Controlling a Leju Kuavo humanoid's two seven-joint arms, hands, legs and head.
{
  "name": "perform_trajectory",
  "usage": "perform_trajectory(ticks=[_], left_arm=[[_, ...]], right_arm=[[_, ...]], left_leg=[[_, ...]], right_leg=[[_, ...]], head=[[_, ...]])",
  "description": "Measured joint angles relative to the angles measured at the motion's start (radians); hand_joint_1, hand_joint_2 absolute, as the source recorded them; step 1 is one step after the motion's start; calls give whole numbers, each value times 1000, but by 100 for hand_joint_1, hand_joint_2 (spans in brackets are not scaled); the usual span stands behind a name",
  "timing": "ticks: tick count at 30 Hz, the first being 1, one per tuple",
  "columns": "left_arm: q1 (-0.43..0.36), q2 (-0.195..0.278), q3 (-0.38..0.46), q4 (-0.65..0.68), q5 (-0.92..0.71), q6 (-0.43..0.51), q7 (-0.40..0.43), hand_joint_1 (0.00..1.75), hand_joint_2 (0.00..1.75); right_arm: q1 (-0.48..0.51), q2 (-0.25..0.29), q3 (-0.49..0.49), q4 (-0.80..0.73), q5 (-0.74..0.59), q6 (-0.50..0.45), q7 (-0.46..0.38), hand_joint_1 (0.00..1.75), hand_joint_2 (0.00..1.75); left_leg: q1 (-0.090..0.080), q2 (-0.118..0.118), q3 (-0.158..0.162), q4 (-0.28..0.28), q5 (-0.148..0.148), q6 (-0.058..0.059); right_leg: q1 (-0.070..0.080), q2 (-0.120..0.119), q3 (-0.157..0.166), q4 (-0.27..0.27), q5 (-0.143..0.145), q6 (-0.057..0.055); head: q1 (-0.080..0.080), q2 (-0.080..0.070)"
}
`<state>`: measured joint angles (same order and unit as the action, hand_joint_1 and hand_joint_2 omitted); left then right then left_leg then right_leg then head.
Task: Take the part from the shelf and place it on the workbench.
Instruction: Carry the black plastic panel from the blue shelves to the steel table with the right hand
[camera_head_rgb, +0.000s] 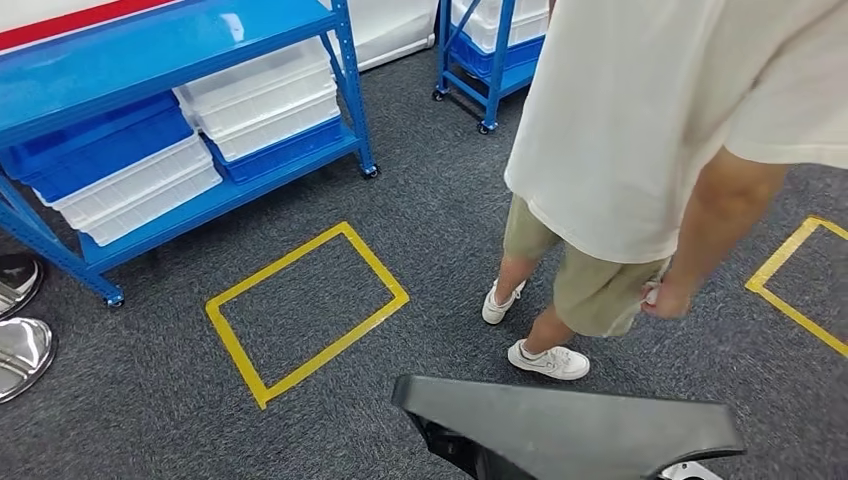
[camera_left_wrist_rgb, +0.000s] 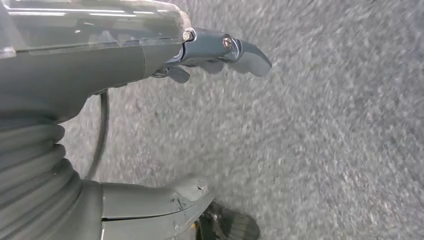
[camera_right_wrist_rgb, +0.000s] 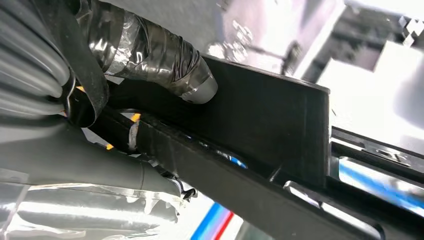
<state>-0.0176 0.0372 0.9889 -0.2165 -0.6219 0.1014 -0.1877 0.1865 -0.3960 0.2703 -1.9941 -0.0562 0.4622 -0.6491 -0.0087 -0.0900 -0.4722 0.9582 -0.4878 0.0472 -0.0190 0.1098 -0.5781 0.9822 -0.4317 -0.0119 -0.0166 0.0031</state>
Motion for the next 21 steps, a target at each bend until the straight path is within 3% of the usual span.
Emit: perform_trajectory(ticks=[2, 3, 4, 6, 7, 8, 9, 10, 11, 13, 14, 15, 17, 19, 21], left_arm=[[2, 5, 7, 0, 0, 0, 3, 0, 175], [0, 6, 9, 0, 0, -1, 5, 0, 175], [-2, 6, 10, 0, 0, -1, 10, 0, 175], [-2, 5, 16, 0, 0, 0, 27, 0, 175], [2, 4, 21, 0, 1, 2, 37, 0, 175], [6, 4, 27, 0, 2, 6, 46, 0, 175], [8, 4, 33, 0, 4, 9, 53, 0, 175], [8, 4, 38, 0, 5, 13, 56, 0, 175], [7, 4, 43, 0, 6, 16, 57, 0, 175], [5, 5, 55, 0, 8, 19, 56, 0, 175], [5, 5, 60, 0, 8, 20, 56, 0, 175], [5, 6, 64, 0, 8, 20, 55, 0, 175], [3, 7, 72, 0, 8, 20, 54, 0, 175], [-1, 6, 78, 0, 6, 19, 54, 0, 175], [-2, 4, 81, 0, 5, 19, 54, 0, 175]], right_arm=[[9, 14, -16, -3, -16, 5, -10, 175, 175], [15, 20, -25, -6, -21, 7, -13, 175, 175], [18, 24, -33, -10, -25, 10, -16, 175, 175], [22, 35, -53, -17, -30, 17, -21, 175, 175], [23, 42, -63, -19, -32, 21, -23, 175, 175], [26, 49, -73, -20, -33, 24, -25, 175, 175], [30, 55, -82, -21, -34, 27, -27, 175, 175], [34, 62, -92, -24, -34, 30, -31, 175, 175], [38, 68, -101, -27, -34, 34, -34, 175, 175], [43, 82, -118, -40, -36, 39, -40, 175, 175], [45, 88, -125, -47, -37, 40, -42, 175, 175], [47, 94, -131, -54, -39, 39, -44, 175, 175], [55, 106, -143, -70, -46, 39, -46, 175, 175], [62, 117, -152, -89, -52, 39, -49, 175, 175], [63, 127, -157, -105, -55, 39, -50, 175, 175]], left_leg=[[0, 16, 6, -14, 9, 4], [2, 30, 11, -29, 14, 6], [4, 45, 16, -44, 18, 8], [5, 78, 19, -63, 21, 8], [3, 92, 15, -62, 21, 8], [2, 108, 11, -60, 21, 8], [2, 124, 8, -57, 20, 7], [2, 138, 7, -55, 18, 5], [2, 151, 8, -54, 16, 3], [0, 173, 12, -51, 9, -7], [-2, 182, 13, -48, 6, -13], [-5, 192, 14, -45, 3, -18], [-7, 211, 15, -40, -2, -25], [-1, 188, 8, -12, -29, -34], [7, 129, -37, 97, -95, -42]], right_leg=[[-4, 23, -6, -7, 11, 14], [-4, 16, -10, -6, 9, 18], [-1, -7, -20, 10, -5, 21], [2, -71, -68, 112, -72, 26], [2, -90, -101, 186, -110, 30], [1, -98, -127, 248, -135, 34], [0, -101, -139, 280, -142, 38], [-1, -104, -127, 270, -128, 40], [-2, -113, -95, 219, -100, 42], [2, -155, -7, 69, -43, 40], [4, -173, 20, 17, -30, 34], [8, -182, 33, -10, -26, 27], [9, -166, 30, -15, -27, 12], [8, -145, 30, -17, -26, 1], [6, -126, 32, -18, -25, -8]], head=[[0, 0], [0, 0], [0, 0], [1, 0], [2, 0], [2, 0], [2, 0], [2, 0], [2, 0], [2, 0], [2, 0], [2, 0], [1, 0], [1, 0], [1, 0]])
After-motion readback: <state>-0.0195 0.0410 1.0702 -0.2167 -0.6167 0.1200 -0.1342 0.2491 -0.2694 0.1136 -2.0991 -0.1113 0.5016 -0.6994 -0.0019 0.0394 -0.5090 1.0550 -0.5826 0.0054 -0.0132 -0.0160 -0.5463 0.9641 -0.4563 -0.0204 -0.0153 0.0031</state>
